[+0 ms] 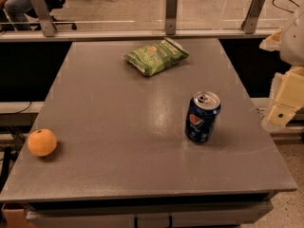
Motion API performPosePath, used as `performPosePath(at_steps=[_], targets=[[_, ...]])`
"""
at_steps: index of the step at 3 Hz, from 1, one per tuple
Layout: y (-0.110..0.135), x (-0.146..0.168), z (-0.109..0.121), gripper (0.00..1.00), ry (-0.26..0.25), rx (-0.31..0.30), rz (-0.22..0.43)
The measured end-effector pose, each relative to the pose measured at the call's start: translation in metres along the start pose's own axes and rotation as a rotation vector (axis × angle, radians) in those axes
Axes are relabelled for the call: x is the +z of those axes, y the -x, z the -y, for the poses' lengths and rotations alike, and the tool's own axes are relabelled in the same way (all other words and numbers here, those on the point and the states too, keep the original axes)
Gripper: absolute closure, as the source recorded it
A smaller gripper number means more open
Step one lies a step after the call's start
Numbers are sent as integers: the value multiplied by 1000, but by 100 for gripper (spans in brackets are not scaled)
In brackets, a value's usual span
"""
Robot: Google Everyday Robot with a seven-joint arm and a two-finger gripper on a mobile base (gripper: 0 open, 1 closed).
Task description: Move pepsi can near green jalapeno chip bag
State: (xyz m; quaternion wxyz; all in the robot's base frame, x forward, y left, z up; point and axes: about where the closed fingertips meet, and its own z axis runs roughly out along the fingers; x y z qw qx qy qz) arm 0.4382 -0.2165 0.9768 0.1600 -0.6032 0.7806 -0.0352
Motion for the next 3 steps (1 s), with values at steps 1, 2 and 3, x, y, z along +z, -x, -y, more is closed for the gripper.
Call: performPosePath(at_steps=[1, 2, 3], targets=[[0, 0, 0, 0, 0, 0, 0], [-1, 9, -2, 0, 3, 33, 73], [2, 33, -7, 0, 26, 80, 226]])
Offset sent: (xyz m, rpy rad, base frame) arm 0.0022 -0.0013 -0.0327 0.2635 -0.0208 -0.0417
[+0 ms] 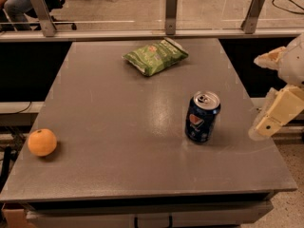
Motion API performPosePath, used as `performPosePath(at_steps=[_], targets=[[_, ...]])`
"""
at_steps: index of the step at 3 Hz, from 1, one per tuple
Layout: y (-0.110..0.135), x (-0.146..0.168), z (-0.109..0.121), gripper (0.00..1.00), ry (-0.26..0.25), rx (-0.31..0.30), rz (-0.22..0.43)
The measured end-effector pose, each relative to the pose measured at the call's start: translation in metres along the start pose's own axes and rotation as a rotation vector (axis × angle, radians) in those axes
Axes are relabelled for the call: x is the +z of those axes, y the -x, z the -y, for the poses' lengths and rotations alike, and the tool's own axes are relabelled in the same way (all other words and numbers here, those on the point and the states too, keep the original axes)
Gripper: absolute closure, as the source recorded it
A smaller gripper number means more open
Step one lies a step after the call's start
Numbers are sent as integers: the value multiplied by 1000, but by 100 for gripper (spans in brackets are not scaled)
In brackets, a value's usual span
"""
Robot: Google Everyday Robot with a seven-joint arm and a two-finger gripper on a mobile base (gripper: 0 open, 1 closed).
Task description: Move pepsi can near green jalapeno chip bag
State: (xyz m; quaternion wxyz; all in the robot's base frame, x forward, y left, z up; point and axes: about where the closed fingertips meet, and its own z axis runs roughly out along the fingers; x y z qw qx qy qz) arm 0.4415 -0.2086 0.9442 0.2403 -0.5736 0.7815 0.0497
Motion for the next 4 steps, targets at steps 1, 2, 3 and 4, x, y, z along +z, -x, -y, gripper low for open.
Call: performPosePath(at_steps=[1, 2, 3, 4], targets=[[8, 33, -2, 0, 27, 21, 192], [24, 57, 5, 0, 41, 38, 359], [39, 75, 7, 0, 57, 61, 485], [54, 96, -3, 16, 94, 118, 599]])
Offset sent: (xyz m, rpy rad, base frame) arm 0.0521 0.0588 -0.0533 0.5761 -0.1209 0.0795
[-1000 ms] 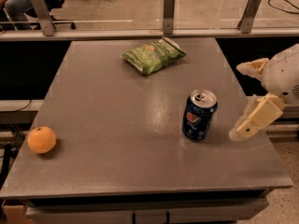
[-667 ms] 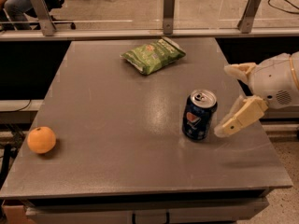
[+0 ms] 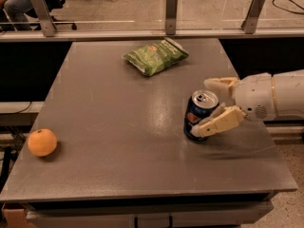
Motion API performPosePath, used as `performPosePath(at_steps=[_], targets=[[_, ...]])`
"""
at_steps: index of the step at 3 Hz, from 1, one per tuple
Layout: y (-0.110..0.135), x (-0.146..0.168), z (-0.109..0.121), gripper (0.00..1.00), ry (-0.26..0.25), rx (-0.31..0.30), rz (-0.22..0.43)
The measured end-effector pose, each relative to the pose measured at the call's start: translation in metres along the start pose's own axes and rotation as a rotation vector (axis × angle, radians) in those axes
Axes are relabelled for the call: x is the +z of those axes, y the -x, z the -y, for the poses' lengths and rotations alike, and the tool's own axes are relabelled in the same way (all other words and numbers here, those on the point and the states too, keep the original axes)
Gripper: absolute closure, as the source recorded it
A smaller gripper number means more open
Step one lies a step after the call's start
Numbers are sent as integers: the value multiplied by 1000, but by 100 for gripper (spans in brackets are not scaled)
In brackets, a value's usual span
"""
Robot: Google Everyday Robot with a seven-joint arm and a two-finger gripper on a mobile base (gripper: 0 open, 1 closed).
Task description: Move pepsi can near green jalapeno chip bag
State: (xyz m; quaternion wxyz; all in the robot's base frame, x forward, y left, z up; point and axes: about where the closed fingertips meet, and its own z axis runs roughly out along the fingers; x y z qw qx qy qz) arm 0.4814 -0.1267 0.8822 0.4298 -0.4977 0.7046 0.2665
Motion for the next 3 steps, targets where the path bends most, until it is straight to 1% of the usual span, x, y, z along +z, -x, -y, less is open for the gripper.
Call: performPosePath(at_steps=[1, 2, 3], targets=[[0, 17, -8, 39, 29, 53, 79], [9, 23, -13, 62, 48, 69, 128], [23, 12, -6, 85, 31, 35, 144]])
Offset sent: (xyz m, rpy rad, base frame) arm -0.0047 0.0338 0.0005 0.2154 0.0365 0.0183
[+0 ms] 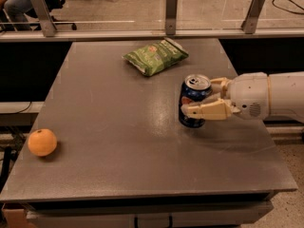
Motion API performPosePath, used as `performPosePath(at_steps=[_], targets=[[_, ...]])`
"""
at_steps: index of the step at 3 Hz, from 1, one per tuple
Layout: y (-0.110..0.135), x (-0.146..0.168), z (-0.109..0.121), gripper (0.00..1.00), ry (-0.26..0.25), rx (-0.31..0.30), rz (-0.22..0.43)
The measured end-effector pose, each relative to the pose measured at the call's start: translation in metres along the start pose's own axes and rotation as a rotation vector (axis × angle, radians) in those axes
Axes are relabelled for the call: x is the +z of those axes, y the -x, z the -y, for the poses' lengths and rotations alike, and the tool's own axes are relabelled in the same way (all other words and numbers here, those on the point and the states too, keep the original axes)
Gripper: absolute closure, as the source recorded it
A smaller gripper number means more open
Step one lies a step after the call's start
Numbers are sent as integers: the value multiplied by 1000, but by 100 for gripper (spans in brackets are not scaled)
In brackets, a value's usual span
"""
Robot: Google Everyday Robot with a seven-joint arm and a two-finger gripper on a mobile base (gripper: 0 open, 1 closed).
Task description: Move pepsi can near green jalapeno chip bag
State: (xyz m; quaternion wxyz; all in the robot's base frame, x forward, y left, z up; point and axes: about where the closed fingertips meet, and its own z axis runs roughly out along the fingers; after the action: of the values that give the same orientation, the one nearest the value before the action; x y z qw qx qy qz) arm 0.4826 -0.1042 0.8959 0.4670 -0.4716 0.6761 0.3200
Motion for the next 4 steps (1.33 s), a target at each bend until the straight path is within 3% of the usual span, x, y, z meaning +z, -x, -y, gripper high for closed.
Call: performPosePath(at_steps=[1, 3, 4], targets=[[30, -31, 30, 100, -67, -89, -8], [32, -30, 32, 100, -80, -89, 5], [37, -20, 61, 100, -119, -119, 38]])
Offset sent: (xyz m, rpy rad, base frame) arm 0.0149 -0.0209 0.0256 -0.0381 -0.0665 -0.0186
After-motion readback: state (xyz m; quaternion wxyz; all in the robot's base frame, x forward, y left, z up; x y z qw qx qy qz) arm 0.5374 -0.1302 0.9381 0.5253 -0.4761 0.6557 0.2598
